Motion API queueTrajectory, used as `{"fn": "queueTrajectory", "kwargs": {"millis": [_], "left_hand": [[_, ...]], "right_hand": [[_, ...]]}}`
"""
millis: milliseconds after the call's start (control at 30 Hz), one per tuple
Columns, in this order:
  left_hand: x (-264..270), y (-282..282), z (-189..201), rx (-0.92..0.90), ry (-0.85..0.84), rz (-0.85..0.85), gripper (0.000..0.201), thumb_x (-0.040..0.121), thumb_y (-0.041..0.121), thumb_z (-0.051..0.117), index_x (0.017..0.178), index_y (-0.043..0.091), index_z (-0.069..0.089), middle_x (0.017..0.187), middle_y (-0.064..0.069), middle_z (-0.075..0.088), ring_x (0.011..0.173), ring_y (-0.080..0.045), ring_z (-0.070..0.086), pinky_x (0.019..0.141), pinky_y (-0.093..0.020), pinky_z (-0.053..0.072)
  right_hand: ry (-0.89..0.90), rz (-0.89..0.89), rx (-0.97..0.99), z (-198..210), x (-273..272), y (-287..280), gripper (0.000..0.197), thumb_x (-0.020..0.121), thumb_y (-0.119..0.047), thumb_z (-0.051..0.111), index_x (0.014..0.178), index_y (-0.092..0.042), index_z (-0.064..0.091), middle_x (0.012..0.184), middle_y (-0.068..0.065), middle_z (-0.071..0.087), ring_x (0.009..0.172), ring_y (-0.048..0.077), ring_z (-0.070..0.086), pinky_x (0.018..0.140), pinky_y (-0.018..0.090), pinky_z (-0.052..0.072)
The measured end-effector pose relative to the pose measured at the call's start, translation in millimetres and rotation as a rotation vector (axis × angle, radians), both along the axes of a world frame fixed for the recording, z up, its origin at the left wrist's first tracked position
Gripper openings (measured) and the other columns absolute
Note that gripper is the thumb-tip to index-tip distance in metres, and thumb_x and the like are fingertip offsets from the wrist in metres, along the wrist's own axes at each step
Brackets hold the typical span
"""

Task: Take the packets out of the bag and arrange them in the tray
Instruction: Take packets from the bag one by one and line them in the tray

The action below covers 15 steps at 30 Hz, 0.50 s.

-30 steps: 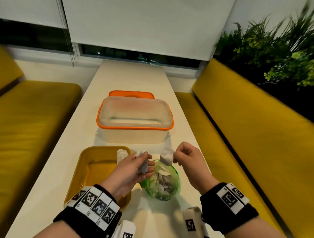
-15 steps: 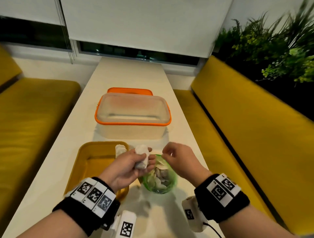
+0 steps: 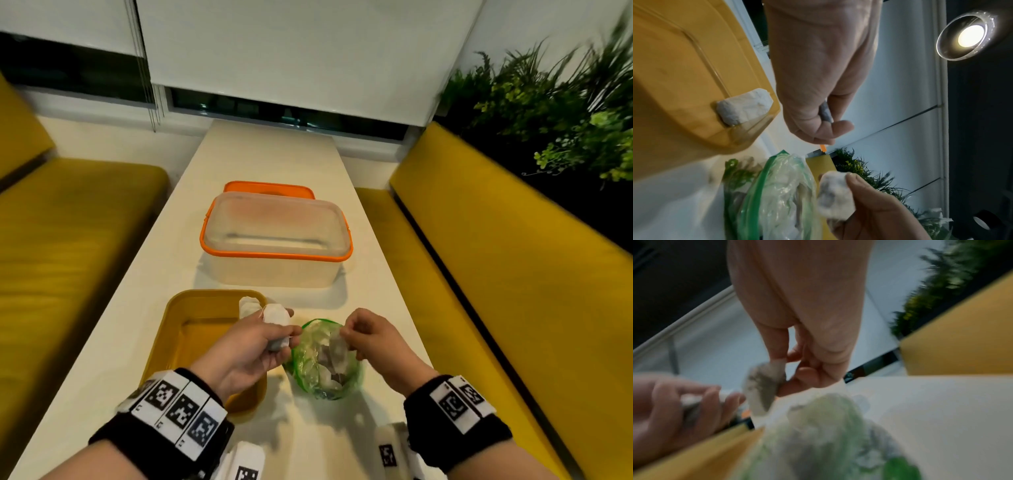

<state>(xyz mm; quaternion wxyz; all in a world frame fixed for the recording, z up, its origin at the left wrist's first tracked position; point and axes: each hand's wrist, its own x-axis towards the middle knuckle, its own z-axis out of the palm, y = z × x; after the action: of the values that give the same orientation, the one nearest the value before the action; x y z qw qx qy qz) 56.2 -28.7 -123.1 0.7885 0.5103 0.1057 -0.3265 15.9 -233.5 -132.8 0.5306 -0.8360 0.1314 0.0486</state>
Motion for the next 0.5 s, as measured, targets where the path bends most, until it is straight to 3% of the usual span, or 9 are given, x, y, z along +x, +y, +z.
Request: {"fn": "queueTrajectory", "kwargs": {"millis": [100, 167, 267, 400, 500], "left_hand": [[-1, -8, 1, 0.02, -0.021, -0.019, 0.015, 0.092, 0.0, 0.054, 0.103, 0.009, 0.057, 0.08, -0.011, 0.064, 0.068, -0.016, 0.061, 0.045, -0.018, 0.049], [0, -13, 2, 0.022, -0.025, -0.024, 0.01, 0.091, 0.006, 0.057, 0.1, 0.01, 0.058, 0.078, -0.009, 0.064, 0.068, -0.015, 0.06, 0.045, -0.018, 0.048], [-1, -19, 5, 0.016, -0.054, -0.066, 0.015, 0.089, 0.016, 0.062, 0.103, 0.011, 0.059, 0.082, -0.008, 0.066, 0.071, -0.015, 0.062, 0.048, -0.019, 0.049], [-8, -28, 7, 0.008, -0.133, -0.189, 0.011, 0.088, 0.011, 0.063, 0.099, 0.011, 0.064, 0.077, -0.003, 0.07, 0.065, -0.012, 0.063, 0.05, -0.019, 0.045], [-4, -34, 5, 0.042, -0.156, -0.06, 0.018, 0.087, 0.002, 0.062, 0.103, 0.008, 0.064, 0.079, -0.006, 0.07, 0.067, -0.015, 0.06, 0.047, -0.019, 0.046]], "right_hand": [[0.032, -0.107, 0.371, 6, 0, -5, 0.017, 0.092, -0.004, 0.055, 0.076, -0.009, 0.054, 0.069, 0.01, 0.051, 0.059, 0.017, 0.047, 0.057, 0.029, 0.037], [0.04, -0.124, 0.491, 11, 0, -6, 0.015, 0.092, -0.006, 0.054, 0.078, -0.008, 0.055, 0.074, 0.013, 0.049, 0.064, 0.023, 0.043, 0.06, 0.031, 0.037], [0.023, -0.102, 0.616, 28, -1, -3, 0.018, 0.093, -0.005, 0.051, 0.076, -0.009, 0.054, 0.068, 0.01, 0.053, 0.059, 0.02, 0.049, 0.057, 0.028, 0.042], [-0.001, -0.071, 0.627, 38, 0, 11, 0.013, 0.094, -0.004, 0.051, 0.082, -0.007, 0.054, 0.07, 0.01, 0.058, 0.057, 0.016, 0.054, 0.053, 0.024, 0.046], [0.002, -0.128, 0.5, 33, 0, 21, 0.01, 0.091, -0.014, 0.059, 0.095, -0.007, 0.055, 0.076, 0.006, 0.061, 0.06, 0.014, 0.056, 0.055, 0.024, 0.043]]}}
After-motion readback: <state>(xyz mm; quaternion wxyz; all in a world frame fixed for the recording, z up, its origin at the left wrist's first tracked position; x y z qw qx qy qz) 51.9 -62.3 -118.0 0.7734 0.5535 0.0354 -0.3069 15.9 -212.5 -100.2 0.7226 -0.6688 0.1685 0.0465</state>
